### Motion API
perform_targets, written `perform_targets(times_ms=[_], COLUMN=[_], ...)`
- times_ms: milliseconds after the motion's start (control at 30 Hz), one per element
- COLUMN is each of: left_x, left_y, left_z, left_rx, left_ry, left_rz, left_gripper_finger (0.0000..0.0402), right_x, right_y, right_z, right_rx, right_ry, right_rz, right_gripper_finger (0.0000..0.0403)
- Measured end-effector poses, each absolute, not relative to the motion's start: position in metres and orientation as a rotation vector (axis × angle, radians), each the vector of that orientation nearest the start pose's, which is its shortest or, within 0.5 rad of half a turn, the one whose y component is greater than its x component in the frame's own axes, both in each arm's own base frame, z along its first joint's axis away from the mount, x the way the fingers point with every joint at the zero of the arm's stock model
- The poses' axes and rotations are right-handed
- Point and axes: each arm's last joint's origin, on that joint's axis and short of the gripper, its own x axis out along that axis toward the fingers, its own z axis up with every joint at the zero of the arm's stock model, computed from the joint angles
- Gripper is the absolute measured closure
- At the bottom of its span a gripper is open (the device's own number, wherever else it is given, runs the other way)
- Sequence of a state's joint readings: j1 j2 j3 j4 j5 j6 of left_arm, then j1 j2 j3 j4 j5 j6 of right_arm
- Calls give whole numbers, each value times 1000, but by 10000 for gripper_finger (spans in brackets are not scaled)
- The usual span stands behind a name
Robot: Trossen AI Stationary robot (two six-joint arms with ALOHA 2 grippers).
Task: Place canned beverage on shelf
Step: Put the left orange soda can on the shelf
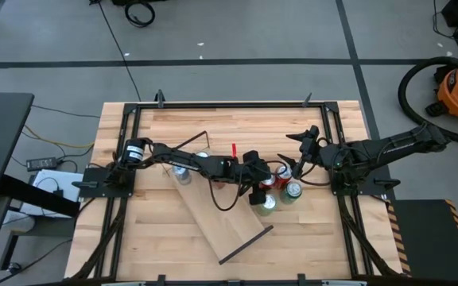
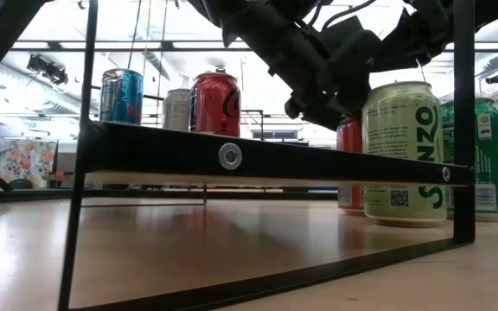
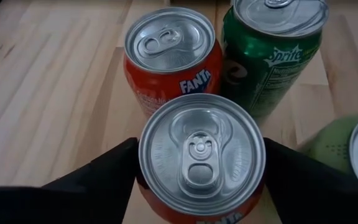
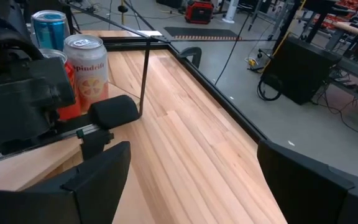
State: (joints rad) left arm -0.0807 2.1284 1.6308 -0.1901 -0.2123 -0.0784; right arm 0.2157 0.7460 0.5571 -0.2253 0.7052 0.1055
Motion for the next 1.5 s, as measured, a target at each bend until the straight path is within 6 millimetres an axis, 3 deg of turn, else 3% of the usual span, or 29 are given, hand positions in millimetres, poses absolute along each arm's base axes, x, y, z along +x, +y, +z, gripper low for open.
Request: perform_targets(times_ms=[333, 600, 767, 1100, 1233, 1500], left_x=[456, 429, 400, 340, 322, 299], left_y=[-30, -29, -34, -66, -87, -136], left_z=[225, 278, 320, 376, 378, 349], left_rx=[53, 42, 14, -147, -193, -207], left_ry=[769, 714, 672, 622, 692, 913], left_rz=[179, 235, 247, 163, 111, 189], left_gripper_finger=[106, 106, 106, 106, 106, 106], right_x=[160, 160, 160, 161, 161, 161], right_y=[16, 16, 16, 16, 16, 16], right_z=[259, 259, 259, 260, 261, 262], right_rx=[-88, -88, -93, -113, -120, -123], right_ry=[357, 355, 360, 350, 344, 331], right_rz=[-501, -500, -499, -494, -492, -491], right_gripper_finger=[41, 41, 41, 41, 41, 41])
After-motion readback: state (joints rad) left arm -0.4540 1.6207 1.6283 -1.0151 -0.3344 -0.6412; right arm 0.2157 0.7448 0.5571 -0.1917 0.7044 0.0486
